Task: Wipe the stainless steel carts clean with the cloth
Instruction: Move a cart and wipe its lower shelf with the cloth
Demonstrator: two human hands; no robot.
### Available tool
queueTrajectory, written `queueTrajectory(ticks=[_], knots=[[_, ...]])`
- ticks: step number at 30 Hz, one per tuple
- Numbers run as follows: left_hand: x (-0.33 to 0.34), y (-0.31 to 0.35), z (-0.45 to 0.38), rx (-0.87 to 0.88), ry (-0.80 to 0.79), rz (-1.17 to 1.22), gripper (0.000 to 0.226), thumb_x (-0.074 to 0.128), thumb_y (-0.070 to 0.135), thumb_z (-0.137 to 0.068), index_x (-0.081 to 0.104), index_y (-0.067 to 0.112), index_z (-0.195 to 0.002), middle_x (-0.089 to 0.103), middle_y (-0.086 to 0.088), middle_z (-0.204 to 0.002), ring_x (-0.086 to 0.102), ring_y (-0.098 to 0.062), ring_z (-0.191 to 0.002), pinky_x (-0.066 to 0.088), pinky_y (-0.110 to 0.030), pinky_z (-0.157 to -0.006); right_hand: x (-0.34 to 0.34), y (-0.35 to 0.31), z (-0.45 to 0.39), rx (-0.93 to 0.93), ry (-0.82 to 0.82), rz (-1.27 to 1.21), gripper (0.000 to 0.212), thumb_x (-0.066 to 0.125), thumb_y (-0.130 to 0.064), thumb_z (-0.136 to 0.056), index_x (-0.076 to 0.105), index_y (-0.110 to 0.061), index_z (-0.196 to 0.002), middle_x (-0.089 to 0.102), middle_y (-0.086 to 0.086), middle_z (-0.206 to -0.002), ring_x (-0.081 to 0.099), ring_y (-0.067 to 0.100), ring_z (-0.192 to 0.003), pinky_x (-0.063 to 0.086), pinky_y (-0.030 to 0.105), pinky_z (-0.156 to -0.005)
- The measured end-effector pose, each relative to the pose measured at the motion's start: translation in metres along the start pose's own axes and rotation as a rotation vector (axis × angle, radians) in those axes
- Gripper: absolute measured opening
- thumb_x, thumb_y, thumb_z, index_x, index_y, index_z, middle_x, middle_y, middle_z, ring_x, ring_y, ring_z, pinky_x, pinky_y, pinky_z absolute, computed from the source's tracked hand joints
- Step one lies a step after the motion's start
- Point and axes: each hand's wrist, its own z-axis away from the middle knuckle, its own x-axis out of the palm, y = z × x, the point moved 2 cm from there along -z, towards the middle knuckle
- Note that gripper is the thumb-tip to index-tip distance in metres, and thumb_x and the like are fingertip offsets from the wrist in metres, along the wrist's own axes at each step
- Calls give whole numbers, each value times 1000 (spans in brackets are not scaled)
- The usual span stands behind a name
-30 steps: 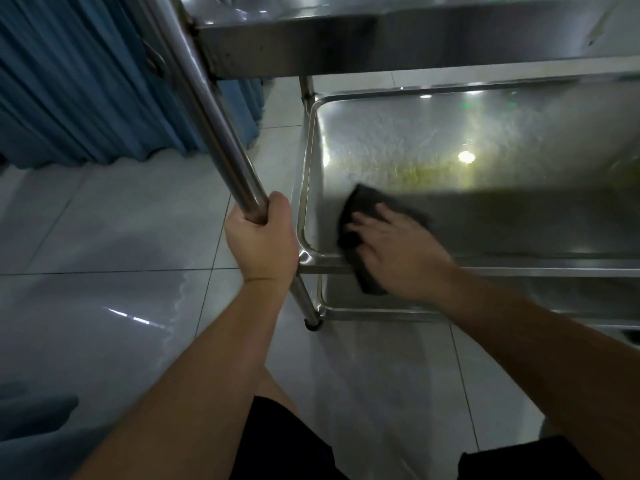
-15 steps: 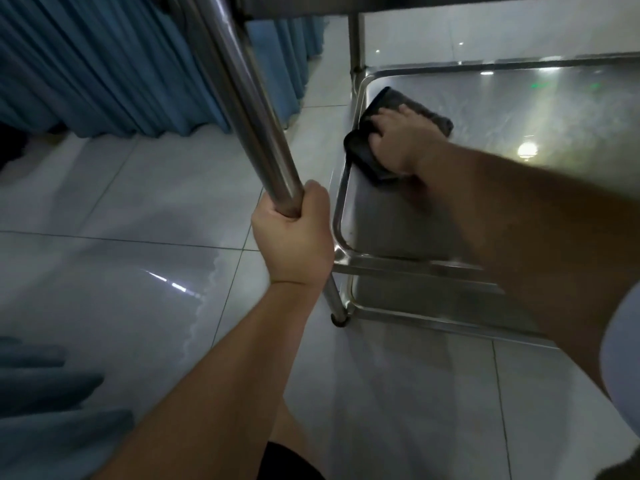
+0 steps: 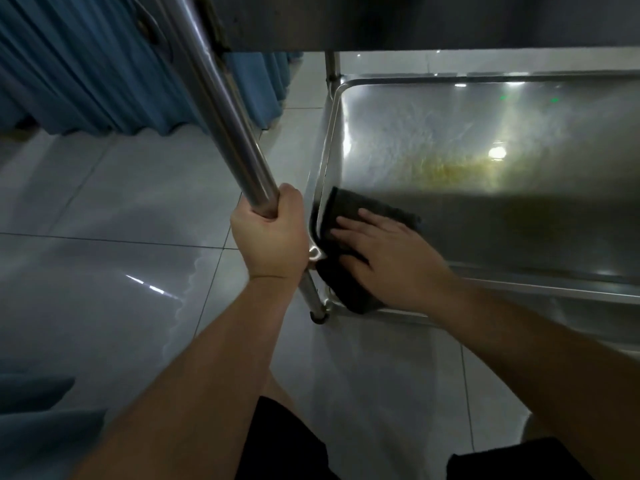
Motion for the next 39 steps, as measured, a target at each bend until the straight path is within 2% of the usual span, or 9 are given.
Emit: queueTrajectory(ticks=[2, 8, 13, 17, 21, 23, 28, 31, 39], knots=[[0, 2, 1, -8, -15, -5, 27, 64, 36, -85, 52, 40, -61, 43, 0, -57, 47, -23, -48, 42, -31, -46, -5, 27, 16, 138, 42, 0, 58, 29, -57, -105, 36, -40, -160, 24, -21, -169, 11, 8, -159, 11, 38, -128], [0, -2, 6, -54, 10, -4, 28, 64, 39, -83, 48, 21, -69, 45, -6, -58, 49, -21, -48, 43, -29, -47, -17, 91, 64, 589, 137, 37, 67, 23, -60, -103, 27, -33, -164, 16, -14, -173, 7, 19, -161, 12, 47, -128], [1, 0, 6, -52, 38, -23, 29, 62, 40, -80, 49, 16, -69, 44, -11, -60, 48, -24, -50, 42, -32, -49, 3, 4, -17, 99, 20, 42, 62, 22, -51, -104, 28, -35, -163, 20, -14, -172, 8, 24, -161, 10, 50, -128], [1, 2, 8, -36, 7, -4, 23, 61, 36, -80, 53, 20, -66, 45, -4, -53, 48, -16, -45, 39, -24, -44, -3, -6, -86, 83, -23, 24, 61, 26, -50, -106, 21, -35, -166, 15, -13, -174, 4, 21, -162, 5, 48, -129], [2, 2, 8, -30, 8, 16, 30, 59, 32, -79, 50, 4, -70, 40, -5, -52, 45, -16, -44, 38, -22, -43, -32, 65, -100, 200, 85, 103, 55, 34, -46, -105, 44, -28, -156, 39, -4, -166, 30, 30, -155, 27, 49, -125], [4, 1, 7, -26, 15, 23, 35, 58, 31, -79, 44, 1, -68, 37, -7, -52, 44, -17, -43, 37, -22, -42, -46, 125, -75, 360, 174, 124, 55, 32, -45, -103, 50, -23, -151, 46, 2, -161, 37, 34, -150, 32, 50, -122], [3, 1, 9, -6, 13, 12, 26, 58, 32, -83, 49, 10, -73, 40, -2, -50, 45, -15, -42, 38, -21, -42, -73, 223, 20, 706, 215, 68, 66, 26, -49, -102, 39, -19, -158, 30, 5, -170, 23, 36, -157, 21, 56, -126], [3, 1, 8, 15, 22, -2, 26, 58, 30, -84, 51, 6, -74, 41, 1, -48, 46, -15, -41, 37, -20, -42, -63, 190, 34, 761, 171, 26, 63, 28, -49, -106, 30, -22, -163, 21, -1, -173, 12, 35, -160, 17, 56, -127], [2, 4, 6, -76, 15, -45, 28, 57, 39, -77, 51, 11, -74, 45, -2, -52, 48, -13, -43, 39, -19, -42, -1, 5, -35, 270, 42, 29, 67, 21, -52, -104, 23, -26, -166, 15, -7, -175, 3, 29, -162, 5, 53, -129]])
